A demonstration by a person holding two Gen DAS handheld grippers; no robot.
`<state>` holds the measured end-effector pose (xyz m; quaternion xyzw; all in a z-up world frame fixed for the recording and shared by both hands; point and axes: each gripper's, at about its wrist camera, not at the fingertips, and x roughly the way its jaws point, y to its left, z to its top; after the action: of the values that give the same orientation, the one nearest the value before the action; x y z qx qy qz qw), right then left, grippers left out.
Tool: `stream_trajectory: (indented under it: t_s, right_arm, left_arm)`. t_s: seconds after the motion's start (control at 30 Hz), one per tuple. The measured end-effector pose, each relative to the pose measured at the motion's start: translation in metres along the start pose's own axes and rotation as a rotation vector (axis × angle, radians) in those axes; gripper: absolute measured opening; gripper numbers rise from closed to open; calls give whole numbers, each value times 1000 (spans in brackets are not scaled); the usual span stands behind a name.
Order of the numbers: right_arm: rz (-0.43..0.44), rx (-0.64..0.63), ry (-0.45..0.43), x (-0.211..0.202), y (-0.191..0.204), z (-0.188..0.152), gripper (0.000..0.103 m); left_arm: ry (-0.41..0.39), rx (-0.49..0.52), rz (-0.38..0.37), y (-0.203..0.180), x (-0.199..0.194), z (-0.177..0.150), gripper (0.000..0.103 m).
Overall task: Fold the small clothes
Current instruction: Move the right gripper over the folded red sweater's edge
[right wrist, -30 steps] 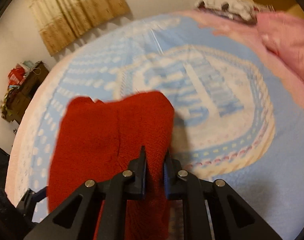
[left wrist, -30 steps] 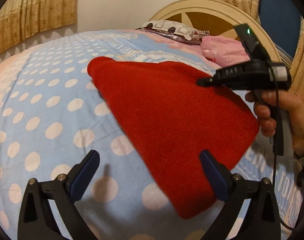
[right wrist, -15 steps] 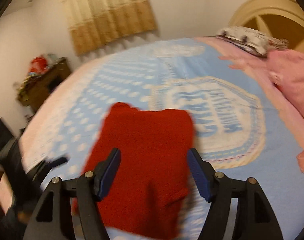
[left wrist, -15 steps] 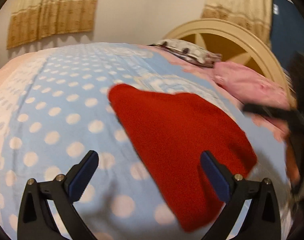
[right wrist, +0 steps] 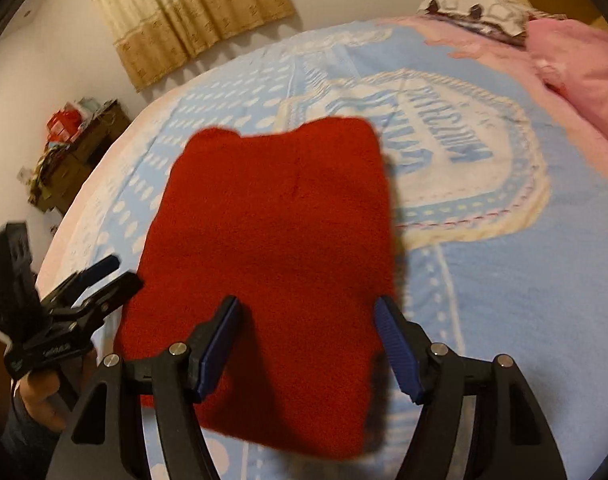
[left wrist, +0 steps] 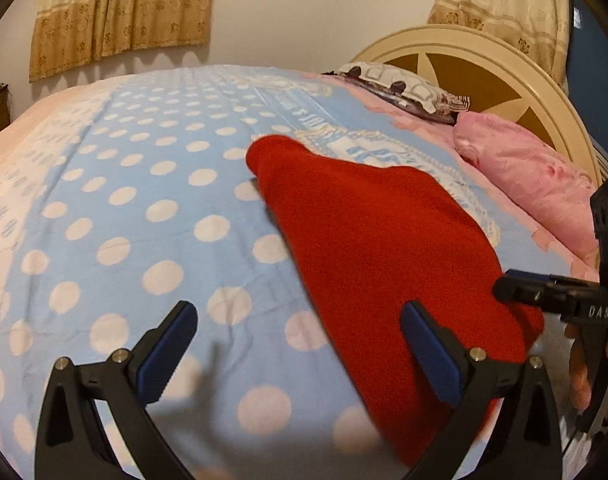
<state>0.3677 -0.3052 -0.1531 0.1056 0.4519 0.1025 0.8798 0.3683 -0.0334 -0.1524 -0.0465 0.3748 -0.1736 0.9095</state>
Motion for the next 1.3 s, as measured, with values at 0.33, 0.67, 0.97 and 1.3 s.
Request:
stream_trajectory:
  t_s: [0.33, 0.67, 0.97, 1.3]
  right_arm:
    - [-11, -245, -11, -16, 62, -30, 70]
    - [-95, -282, 24, -7, 76, -39, 70]
    - [-102, -269, 79, 1, 69, -46, 72]
    - [-3, -236, 53, -9, 53, -38, 72]
  left_arm:
    - [58, 78, 33, -12, 0, -17, 103]
    - [74, 29, -15, -4, 3, -23, 103]
    - [80, 17, -27, -2, 2, -22, 103]
    - [39, 34, 20, -9, -11, -7, 103]
